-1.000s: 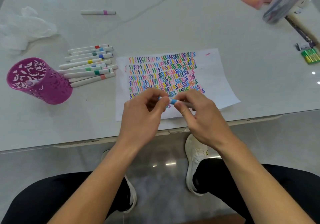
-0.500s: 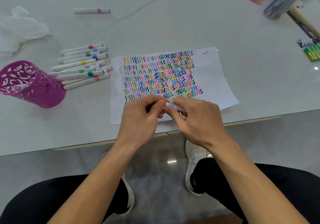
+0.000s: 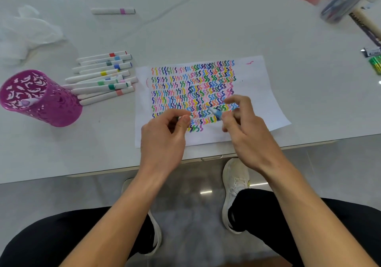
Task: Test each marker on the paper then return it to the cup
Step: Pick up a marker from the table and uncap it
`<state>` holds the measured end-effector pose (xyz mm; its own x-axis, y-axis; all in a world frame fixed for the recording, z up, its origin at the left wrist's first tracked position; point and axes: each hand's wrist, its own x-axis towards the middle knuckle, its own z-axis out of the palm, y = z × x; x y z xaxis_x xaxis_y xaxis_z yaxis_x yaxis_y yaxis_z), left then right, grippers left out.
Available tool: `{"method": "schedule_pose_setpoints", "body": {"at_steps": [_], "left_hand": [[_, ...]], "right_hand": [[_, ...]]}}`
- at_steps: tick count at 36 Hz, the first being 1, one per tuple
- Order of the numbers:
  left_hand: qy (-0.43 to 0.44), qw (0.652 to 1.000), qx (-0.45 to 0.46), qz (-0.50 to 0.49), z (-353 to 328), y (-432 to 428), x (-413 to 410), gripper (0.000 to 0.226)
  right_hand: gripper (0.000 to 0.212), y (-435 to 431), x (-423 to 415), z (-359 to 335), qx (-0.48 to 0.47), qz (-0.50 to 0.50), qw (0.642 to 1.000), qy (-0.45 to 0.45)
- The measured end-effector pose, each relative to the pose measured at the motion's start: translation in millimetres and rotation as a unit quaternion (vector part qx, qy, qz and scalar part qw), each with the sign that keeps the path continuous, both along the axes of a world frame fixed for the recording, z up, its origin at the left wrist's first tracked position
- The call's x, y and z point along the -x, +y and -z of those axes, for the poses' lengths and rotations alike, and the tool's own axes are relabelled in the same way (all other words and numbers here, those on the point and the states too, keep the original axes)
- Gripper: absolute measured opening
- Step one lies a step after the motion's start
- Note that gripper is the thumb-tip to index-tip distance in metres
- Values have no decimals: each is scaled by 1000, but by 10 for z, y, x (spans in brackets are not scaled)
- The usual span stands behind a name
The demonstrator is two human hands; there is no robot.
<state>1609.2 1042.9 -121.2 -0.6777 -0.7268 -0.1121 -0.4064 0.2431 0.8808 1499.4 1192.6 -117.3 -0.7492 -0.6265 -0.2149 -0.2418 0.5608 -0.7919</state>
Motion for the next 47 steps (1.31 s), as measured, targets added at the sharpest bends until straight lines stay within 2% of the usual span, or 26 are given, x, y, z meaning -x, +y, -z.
{"method": "schedule_pose_setpoints", "body": {"at_steps": [3, 5, 13, 20, 24, 32, 38, 47], "left_hand": [[-23, 999, 27, -3, 32, -6, -12, 10], [-42, 998, 54, 5, 42, 0, -12, 9], [-70, 995, 70, 11, 66, 3, -28, 3], [-61, 995, 76, 24, 70, -28, -56, 4], [-63, 993, 95, 37, 88, -19, -79, 7], [-81, 980, 168, 67, 141, -5, -69, 7], [-92, 975, 190, 75, 153, -6, -69, 7], [-99, 974, 188, 73, 135, -5, -69, 9]], "right_hand": [[30, -10, 4, 35, 66, 9, 998, 6], [27, -32, -5, 39, 95, 19, 995, -2], [44, -92, -29, 55, 144, 47, 983, -109], [31, -88, -32, 90, 161, 31, 981, -100], [5, -131, -79, 127, 157, 55, 981, -96], [8, -119, -182, 263, 197, 125, 962, -143], [26, -134, -187, 335, 179, 153, 965, -119], [15, -154, -196, 337, 158, 147, 971, -101]]}}
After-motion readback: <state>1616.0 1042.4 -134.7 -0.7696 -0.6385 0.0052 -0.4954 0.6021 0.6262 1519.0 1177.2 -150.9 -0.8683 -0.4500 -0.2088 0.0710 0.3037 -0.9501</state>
